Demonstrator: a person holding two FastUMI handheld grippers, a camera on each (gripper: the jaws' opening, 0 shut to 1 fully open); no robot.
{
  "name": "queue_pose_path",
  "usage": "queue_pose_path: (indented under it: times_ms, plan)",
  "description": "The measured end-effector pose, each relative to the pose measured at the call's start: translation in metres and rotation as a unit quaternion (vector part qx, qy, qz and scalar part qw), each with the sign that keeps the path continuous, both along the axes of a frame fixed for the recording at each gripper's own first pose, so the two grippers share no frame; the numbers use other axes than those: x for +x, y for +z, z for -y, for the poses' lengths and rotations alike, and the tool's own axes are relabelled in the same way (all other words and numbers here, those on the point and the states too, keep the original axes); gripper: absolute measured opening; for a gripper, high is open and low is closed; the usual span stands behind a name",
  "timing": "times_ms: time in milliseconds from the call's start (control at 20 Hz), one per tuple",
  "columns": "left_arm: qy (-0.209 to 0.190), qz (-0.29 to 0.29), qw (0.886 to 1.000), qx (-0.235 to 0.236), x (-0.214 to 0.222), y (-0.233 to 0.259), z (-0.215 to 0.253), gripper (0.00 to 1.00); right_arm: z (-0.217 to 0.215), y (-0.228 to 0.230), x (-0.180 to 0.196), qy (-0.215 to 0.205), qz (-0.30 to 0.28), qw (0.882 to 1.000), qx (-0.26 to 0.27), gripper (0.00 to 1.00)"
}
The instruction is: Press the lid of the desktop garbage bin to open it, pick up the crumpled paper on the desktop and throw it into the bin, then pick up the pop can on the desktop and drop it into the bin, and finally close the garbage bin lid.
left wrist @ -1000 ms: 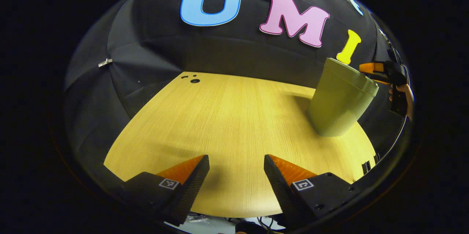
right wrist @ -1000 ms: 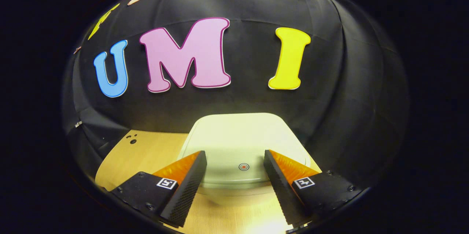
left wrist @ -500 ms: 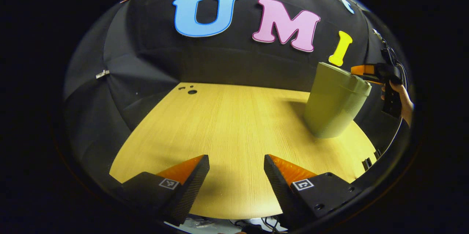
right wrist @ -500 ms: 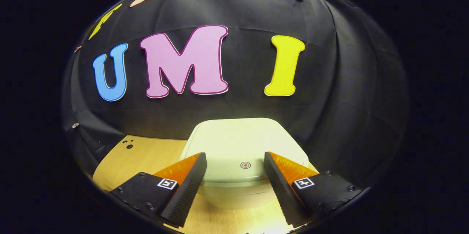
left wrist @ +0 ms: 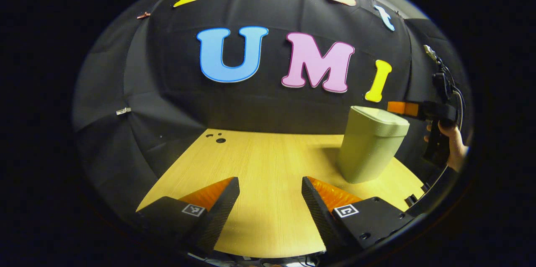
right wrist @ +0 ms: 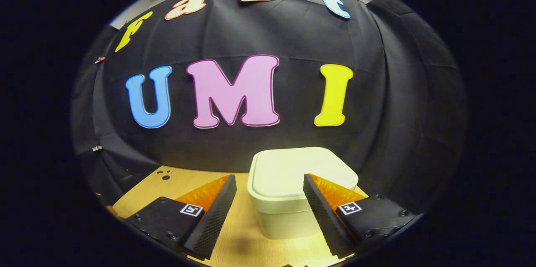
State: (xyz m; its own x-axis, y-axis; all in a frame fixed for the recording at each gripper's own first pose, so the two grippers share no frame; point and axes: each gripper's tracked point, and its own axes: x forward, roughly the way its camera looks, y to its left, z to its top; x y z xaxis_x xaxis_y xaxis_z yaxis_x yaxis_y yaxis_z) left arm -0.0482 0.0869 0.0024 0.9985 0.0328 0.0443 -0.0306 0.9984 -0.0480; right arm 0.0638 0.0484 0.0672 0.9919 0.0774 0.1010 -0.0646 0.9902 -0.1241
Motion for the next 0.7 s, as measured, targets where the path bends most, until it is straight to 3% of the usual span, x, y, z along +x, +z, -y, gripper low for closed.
queue_pose_path:
  times_ms: [250,450,700]
  plan:
    - [-0.007,0.025,1.0,-0.001,-0.008,0.001,0.013,0.96,-0.021,-0.033,-0.049,0.019,0.011,0.999,-0.034,0.99]
    - [-0.023,0.025,0.999,0.001,-0.006,-0.008,0.02,0.96,-0.049,-0.093,-0.072,0.059,-0.051,0.996,-0.031,0.99]
    - [-0.032,0.012,0.999,-0.002,-0.002,-0.023,0.021,0.96,-0.061,-0.137,-0.092,0.07,-0.104,0.992,-0.024,0.99]
